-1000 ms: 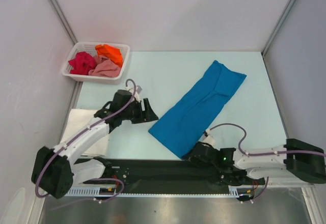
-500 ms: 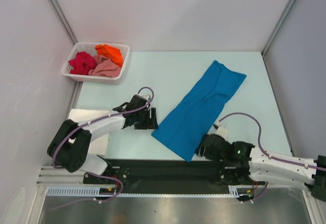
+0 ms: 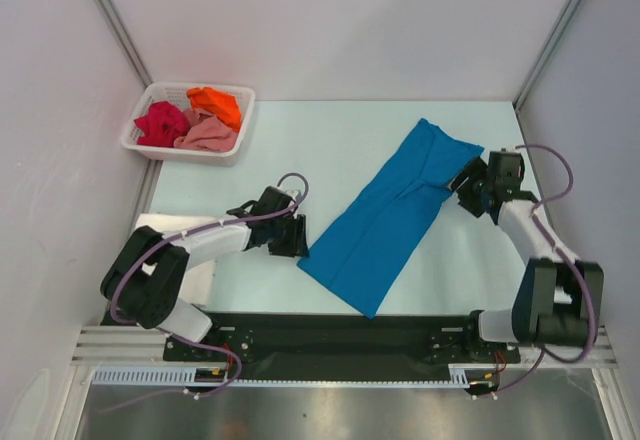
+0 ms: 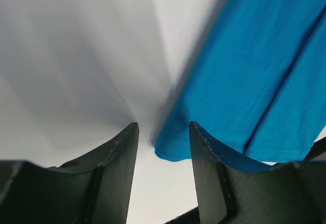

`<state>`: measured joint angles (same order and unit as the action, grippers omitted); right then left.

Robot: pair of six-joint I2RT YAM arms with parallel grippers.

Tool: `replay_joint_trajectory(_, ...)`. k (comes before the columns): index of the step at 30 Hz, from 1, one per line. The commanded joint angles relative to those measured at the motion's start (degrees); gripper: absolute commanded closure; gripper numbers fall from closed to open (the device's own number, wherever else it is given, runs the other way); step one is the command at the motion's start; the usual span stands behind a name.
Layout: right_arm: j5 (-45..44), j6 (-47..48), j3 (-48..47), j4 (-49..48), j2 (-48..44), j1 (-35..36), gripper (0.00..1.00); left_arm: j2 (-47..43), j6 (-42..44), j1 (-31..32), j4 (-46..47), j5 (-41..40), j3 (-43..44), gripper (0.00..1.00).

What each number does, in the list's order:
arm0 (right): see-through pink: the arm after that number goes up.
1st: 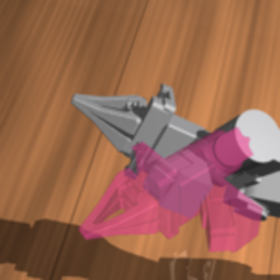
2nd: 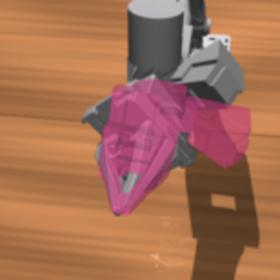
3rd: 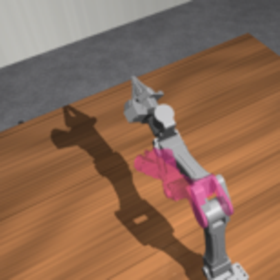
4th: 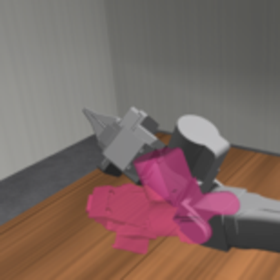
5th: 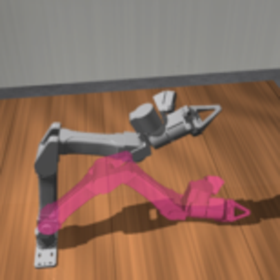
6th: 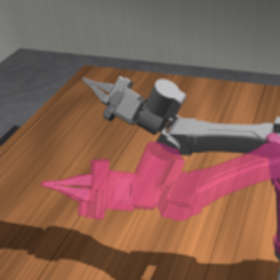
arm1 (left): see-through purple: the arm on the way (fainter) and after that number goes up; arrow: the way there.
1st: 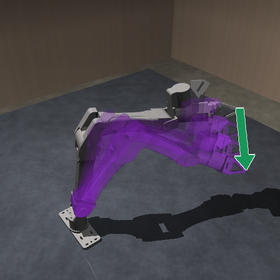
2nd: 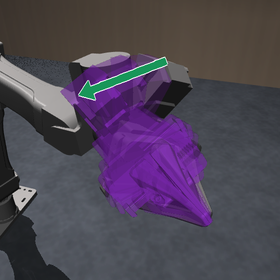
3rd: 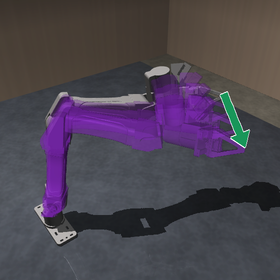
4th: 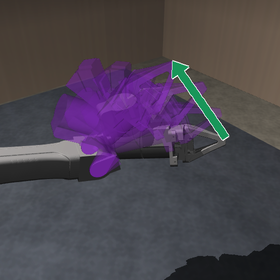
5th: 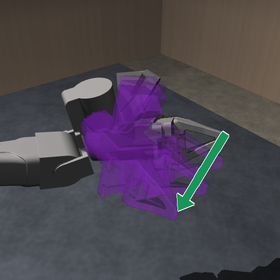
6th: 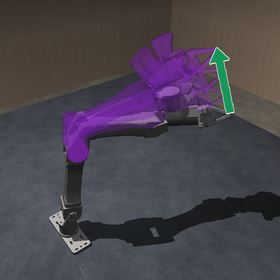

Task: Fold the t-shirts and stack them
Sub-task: Fold the tshirt

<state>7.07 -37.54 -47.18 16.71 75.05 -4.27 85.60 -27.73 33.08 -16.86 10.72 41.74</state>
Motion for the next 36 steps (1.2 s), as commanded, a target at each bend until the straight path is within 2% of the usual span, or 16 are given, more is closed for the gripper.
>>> replay_joint_trajectory(1, 5.14, 4.67, -7.83, -8.53, 9.11, -3.80, 0.32, 3.94, 2.68, 0.41, -1.15, 3.33, 1.76, 0.50)
replay_joint_trajectory(5, 4.53, 4.67, -16.26, -11.08, 19.83, -7.41, 0.31, 7.90, 2.33, 0.40, -0.28, 5.80, 2.39, 0.53)
replay_joint_trajectory(15, 2.95, 10.02, -35.16, -10.65, 41.74, -11.55, 0.31, 7.21, -0.22, 0.49, 1.39, 5.10, -0.69, 1.00)
replay_joint_trajectory(22, 4.18, 11.52, -39.83, -13.72, 48.86, -11.20, 0.34, 6.16, -1.19, 0.93, 2.36, 6.42, -2.01, 1.00)
replay_joint_trajectory(24, 4.26, 11.35, -42.20, -13.72, 50.45, -10.93, 0.39, 5.63, -1.63, 1.20, 2.71, 6.16, -2.45, 1.00)
replay_joint_trajectory(25, 4.44, 11.17, -43.16, -13.72, 52.12, -10.76, 0.47, 4.84, -1.98, 1.28, 2.80, 5.98, -3.23, 1.00)
replay_joint_trajectory(28, 5.06, 10.56, -47.29, -13.55, 54.41, -9.97, 0.59, 3.26, -2.94, 1.37, 3.06, 5.89, -4.82, 1.00)
replay_joint_trajectory(31, 4.44, 10.64, -51.69, -13.11, 57.40, -8.39, 0.80, 0.80, -4.26, 1.90, 3.24, 5.80, -6.49, 1.00)
replay_joint_trajectory(34, 4.53, 10.64, -56.26, -14.07, 60.39, -6.29, 0.88, -1.75, -6.72, 3.39, 4.03, 5.71, -8.33, 1.00)
replay_joint_trajectory(36, 5.58, 10.64, -58.80, -14.68, 63.02, -5.31, 0.89, -3.33, -9.00, 4.44, 4.99, 5.10, -9.56, 1.00)
